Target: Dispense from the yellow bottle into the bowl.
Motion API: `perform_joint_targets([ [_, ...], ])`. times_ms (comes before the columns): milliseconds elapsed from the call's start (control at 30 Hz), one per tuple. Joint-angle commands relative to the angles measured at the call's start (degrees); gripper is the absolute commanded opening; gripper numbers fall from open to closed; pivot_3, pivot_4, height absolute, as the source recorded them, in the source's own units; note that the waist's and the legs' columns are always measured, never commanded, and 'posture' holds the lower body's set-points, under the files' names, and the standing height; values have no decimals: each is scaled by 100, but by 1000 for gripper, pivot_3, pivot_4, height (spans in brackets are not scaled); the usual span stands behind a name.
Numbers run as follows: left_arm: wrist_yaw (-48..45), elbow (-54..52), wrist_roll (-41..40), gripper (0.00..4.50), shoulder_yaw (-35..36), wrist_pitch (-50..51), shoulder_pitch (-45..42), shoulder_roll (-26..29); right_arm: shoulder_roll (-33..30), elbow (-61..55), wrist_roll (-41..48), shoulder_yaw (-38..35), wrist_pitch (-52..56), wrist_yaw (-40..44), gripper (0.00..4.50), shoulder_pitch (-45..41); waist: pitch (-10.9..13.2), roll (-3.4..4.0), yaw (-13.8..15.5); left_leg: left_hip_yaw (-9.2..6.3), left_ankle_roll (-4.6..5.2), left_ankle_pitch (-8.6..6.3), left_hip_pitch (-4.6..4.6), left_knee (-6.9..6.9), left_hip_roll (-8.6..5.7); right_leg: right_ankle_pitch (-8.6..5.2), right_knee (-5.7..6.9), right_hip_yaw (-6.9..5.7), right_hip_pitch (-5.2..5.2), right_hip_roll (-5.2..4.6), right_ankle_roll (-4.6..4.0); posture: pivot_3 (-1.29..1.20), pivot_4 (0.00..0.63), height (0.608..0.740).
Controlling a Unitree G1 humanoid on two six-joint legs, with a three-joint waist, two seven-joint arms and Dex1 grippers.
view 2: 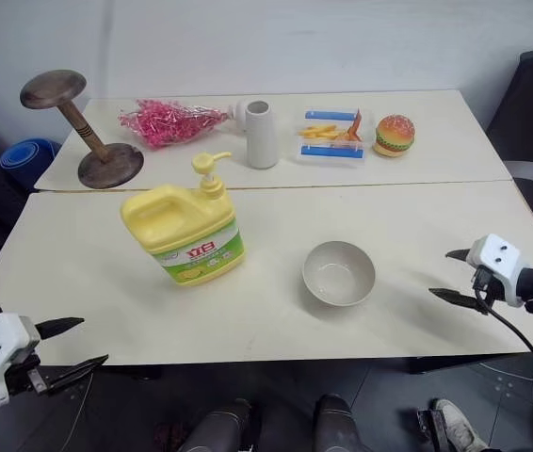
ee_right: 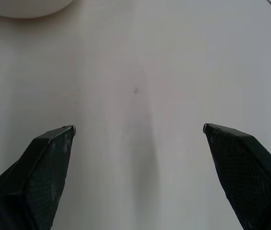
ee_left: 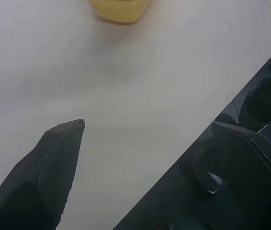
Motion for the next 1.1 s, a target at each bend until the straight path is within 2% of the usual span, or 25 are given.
perform_joint_targets([
  [33, -75, -30, -24, 4500, 89, -150, -25, 79, -120, 113, 15, -67, -132, 13, 4460, -77, 0, 0, -1, 0, 0, 0, 0, 0, 0, 0, 0, 0, 0, 0, 0, 0, 150, 740],
  [300, 79, -204, -241, 4500, 45, 395, -318, 95, 4, 167, 26, -61, -99, -89, 4460, -134, 0, 0, -7, 0, 0, 0, 0, 3, 0, 0, 6, 0, -1, 0, 0, 0, 150, 740],
  [400, -46, -388, -601, 4500, 135, 816, -388, 189, -3, -21, 191, -94, 266, 101, 4460, -146, 0, 0, -4, 0, 0, -1, 0, 4, 0, 0, 7, 1, -1, 0, 0, 0, 150, 740],
  [667, -987, -1621, -1965, 4500, 668, 2034, -209, 1057, 99, -2559, 1122, -235, 1617, 265, 4460, 375, -1, 2, -4, -4, -6, -9, -2, 17, 8, -2, 17, 2, -2, -3, -4, 0, 150, 740],
  [733, -1217, -2186, -2663, 4500, 773, 2531, -598, 1730, 182, -3960, 1448, 57, 2047, 340, 4460, 576, 1, -1, 6, -5, -6, -11, -2, 18, 10, -3, 18, 2, -2, -3, -5, 0, 150, 740],
  [800, -1265, -2376, -3114, 4500, 670, 2800, -1051, 2177, 224, -4796, 1552, 313, 2255, 417, 4460, 695, 2, -3, 25, -22, -12, -14, -12, 36, 17, -5, 25, -2, -3, -3, -9, 0, 150, 740],
  [900, -1322, -2351, -3206, 4500, 258, 2850, -1599, 2510, 264, -5156, 1470, 577, 2335, 472, 4460, 670, -1, 3, 16, -19, -11, -17, -11, 39, 9, -5, 27, -3, -2, 7, -9, 0, 150, 740],
  [967, -1370, -2339, -3188, 4500, 40, 2838, -1845, 2628, 278, -5192, 1388, 717, 2250, 524, 4460, 614, 0, 1, 10, -17, -5, -21, -9, 35, 5, -5, 27, -2, -2, 8, -9, 0, 150, 740],
  [1100, -1480, -2261, -3155, 4500, -762, 2670, -2664, 2781, 382, -4591, 748, 1400, 1305, 1025, 4460, 171, 3, -5, -1, -14, -4, -22, -10, 36, 6, -5, 24, -1, -3, 14, -9, 0, 150, 740],
])
